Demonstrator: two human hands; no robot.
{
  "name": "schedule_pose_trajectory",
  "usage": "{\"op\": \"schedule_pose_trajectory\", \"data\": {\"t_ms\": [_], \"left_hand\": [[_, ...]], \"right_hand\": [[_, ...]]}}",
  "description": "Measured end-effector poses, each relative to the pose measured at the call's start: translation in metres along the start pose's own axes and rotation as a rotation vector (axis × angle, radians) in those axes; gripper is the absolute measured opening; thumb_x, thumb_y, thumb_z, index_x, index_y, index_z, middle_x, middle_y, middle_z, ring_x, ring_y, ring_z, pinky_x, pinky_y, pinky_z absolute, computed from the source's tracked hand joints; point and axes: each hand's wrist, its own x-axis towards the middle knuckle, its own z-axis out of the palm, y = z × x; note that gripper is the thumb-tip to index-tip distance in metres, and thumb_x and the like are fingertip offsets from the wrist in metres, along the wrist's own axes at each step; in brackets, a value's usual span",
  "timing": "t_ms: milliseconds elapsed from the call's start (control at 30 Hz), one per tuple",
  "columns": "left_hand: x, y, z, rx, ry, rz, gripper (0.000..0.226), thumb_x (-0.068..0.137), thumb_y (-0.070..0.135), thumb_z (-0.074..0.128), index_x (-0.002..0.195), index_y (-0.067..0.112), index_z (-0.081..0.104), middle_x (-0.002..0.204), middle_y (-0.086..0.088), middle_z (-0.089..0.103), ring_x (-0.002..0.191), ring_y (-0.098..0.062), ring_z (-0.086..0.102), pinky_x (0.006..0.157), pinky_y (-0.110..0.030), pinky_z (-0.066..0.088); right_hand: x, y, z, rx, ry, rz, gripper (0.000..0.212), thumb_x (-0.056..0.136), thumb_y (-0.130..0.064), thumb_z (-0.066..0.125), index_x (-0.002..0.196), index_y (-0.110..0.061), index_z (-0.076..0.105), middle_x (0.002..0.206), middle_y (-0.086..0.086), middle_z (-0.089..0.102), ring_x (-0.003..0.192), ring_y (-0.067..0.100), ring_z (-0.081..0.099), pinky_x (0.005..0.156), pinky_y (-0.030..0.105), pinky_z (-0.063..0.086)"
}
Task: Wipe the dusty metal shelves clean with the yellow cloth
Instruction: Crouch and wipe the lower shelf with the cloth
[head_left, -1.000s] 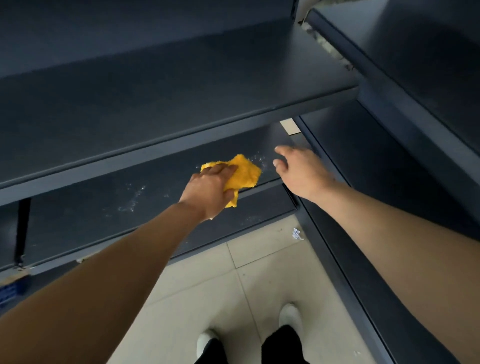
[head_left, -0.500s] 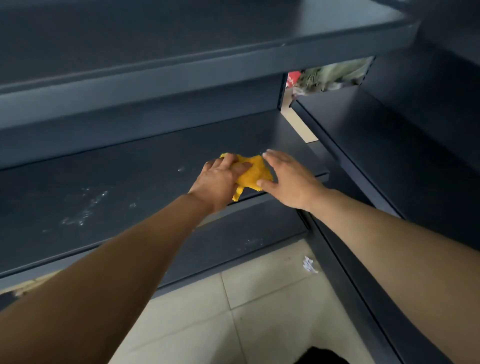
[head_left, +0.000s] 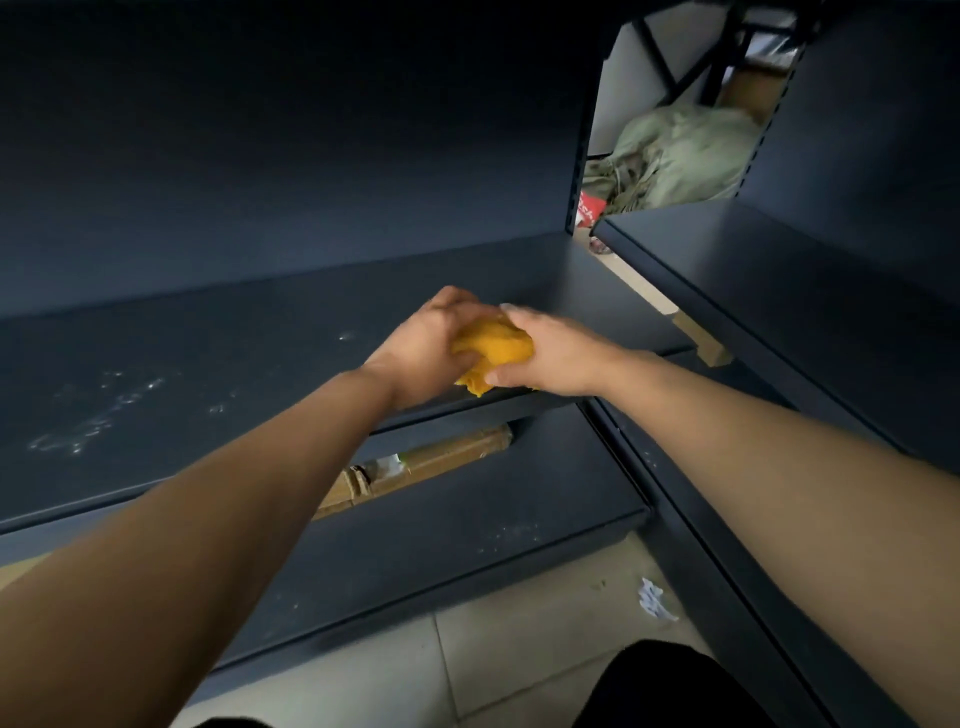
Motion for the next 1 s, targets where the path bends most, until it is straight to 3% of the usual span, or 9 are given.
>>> {"op": "schedule_pose_trajectory", "data": {"t_ms": [67,133,233,300,400,500,600,867,1000], "left_hand": [[-0.008,-0.007,-0.005,0.007,0.095,-0.052,0.048,0.089,0.005,0.051,0.134,0.018,0.049,0.137,-0.003,0.041,0.124,-0.019,0.046,0.101,-0.019,0.032],[-0.014,-0.013,-0.008,0.056,0.142,-0.149,0.045,0.092,0.007,0.047,0.137,0.014,0.045,0.139,-0.006,0.04,0.124,-0.023,0.046,0.101,-0.023,0.034],[-0.015,-0.014,-0.007,0.121,0.081,-0.264,0.046,0.095,0.013,0.045,0.14,0.012,0.039,0.143,-0.009,0.037,0.125,-0.03,0.046,0.102,-0.033,0.036],[-0.013,-0.008,-0.003,0.129,0.006,-0.308,0.051,0.095,0.024,0.049,0.142,0.013,0.034,0.145,-0.01,0.036,0.128,-0.031,0.043,0.105,-0.037,0.036],[-0.008,0.002,0.007,0.139,-0.129,-0.326,0.06,0.092,0.04,0.053,0.142,0.014,0.035,0.146,-0.009,0.037,0.131,-0.029,0.041,0.108,-0.037,0.034],[-0.006,0.004,0.013,0.183,-0.203,-0.331,0.06,0.092,0.045,0.051,0.142,0.015,0.036,0.144,-0.008,0.041,0.13,-0.027,0.041,0.113,-0.038,0.028],[-0.007,0.004,0.01,0.163,-0.197,-0.34,0.061,0.091,0.046,0.051,0.142,0.017,0.036,0.145,-0.006,0.04,0.132,-0.025,0.039,0.116,-0.04,0.021],[-0.01,-0.008,0.008,0.31,-0.148,-0.438,0.093,0.076,0.063,0.059,0.147,0.015,0.022,0.15,-0.007,0.033,0.139,-0.025,0.028,0.117,-0.047,0.01],[-0.012,-0.005,0.003,0.31,-0.204,-0.455,0.094,0.079,0.063,0.056,0.148,0.014,0.016,0.153,-0.008,0.028,0.142,-0.026,0.023,0.117,-0.048,0.007]], "right_hand": [[0.011,-0.007,0.009,-0.083,0.012,-0.008,0.091,0.077,-0.058,0.065,0.15,-0.025,0.021,0.154,0.001,0.03,0.14,0.023,0.029,0.115,0.038,0.025],[0.019,-0.013,0.018,-0.145,0.051,0.025,0.077,0.082,-0.058,0.06,0.146,-0.028,0.031,0.147,0.005,0.041,0.134,0.029,0.039,0.109,0.042,0.032],[0.025,-0.016,0.022,-0.204,0.166,0.045,0.045,0.089,-0.043,0.057,0.127,-0.019,0.051,0.124,0.012,0.06,0.111,0.035,0.055,0.089,0.038,0.046],[0.023,-0.01,0.014,-0.196,0.267,0.094,0.035,0.092,-0.035,0.056,0.119,-0.014,0.052,0.117,0.015,0.062,0.106,0.036,0.057,0.083,0.038,0.047],[0.015,0.016,-0.005,-0.122,0.392,0.249,0.04,0.095,-0.032,0.051,0.129,-0.011,0.046,0.125,0.016,0.058,0.115,0.036,0.055,0.09,0.04,0.045],[0.009,0.05,-0.012,-0.125,0.356,0.384,0.048,0.097,-0.034,0.047,0.137,-0.009,0.041,0.134,0.016,0.052,0.124,0.035,0.047,0.099,0.04,0.039],[0.013,0.05,-0.003,-0.074,0.317,0.429,0.048,0.098,-0.038,0.044,0.134,-0.007,0.045,0.13,0.017,0.055,0.12,0.035,0.05,0.095,0.037,0.041],[0.033,-0.026,0.04,-0.108,0.299,0.211,0.045,0.097,-0.039,0.045,0.128,-0.007,0.052,0.129,0.014,0.058,0.121,0.033,0.05,0.1,0.035,0.039],[0.031,-0.01,0.028,-0.102,0.279,0.224,0.043,0.096,-0.04,0.046,0.126,-0.01,0.051,0.128,0.015,0.057,0.12,0.035,0.05,0.096,0.037,0.041]]}}
